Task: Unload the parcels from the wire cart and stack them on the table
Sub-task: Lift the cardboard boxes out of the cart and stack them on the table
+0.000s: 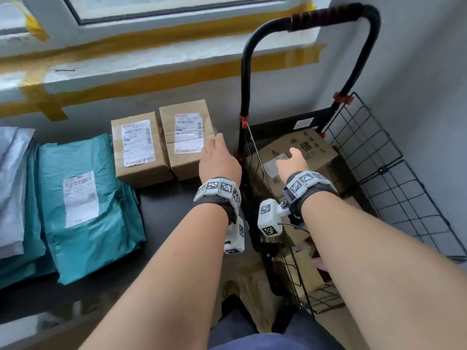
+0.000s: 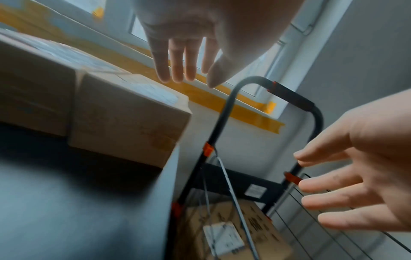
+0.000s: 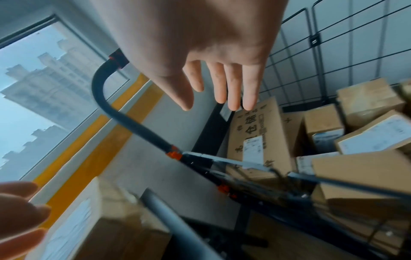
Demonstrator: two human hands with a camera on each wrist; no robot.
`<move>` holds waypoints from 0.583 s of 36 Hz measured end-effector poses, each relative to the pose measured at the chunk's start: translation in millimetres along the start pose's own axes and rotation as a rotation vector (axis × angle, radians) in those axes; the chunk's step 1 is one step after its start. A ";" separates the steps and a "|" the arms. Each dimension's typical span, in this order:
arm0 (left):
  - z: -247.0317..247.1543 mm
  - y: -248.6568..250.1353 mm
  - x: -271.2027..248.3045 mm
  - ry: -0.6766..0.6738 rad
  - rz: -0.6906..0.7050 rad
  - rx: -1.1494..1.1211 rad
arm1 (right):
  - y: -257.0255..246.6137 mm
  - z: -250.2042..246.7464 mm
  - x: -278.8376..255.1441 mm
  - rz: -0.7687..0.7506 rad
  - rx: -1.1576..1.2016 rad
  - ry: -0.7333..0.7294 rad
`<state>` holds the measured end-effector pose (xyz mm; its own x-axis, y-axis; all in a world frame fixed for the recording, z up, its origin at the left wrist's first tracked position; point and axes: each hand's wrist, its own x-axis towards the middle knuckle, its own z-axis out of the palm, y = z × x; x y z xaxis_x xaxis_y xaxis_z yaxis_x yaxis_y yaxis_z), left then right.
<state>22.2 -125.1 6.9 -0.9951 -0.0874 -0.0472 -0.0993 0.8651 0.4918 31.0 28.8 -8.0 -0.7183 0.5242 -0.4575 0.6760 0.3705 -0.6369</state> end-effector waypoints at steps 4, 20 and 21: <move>29.2 44.8 -21.7 -0.124 -0.012 -0.086 | 43.4 -35.2 11.4 0.094 0.018 0.044; 184.6 148.8 -90.9 -0.542 -0.340 -0.090 | 215.2 -153.7 97.2 0.245 -0.440 -0.202; 195.9 150.0 -94.6 -0.546 -0.387 -0.085 | 221.7 -158.5 105.1 0.255 -0.448 -0.234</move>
<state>101.0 109.7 -85.2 -0.7483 -0.1013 -0.6556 -0.4703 0.7780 0.4166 131.4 287.6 -98.9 -0.5061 0.4747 -0.7201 0.7999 0.5706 -0.1860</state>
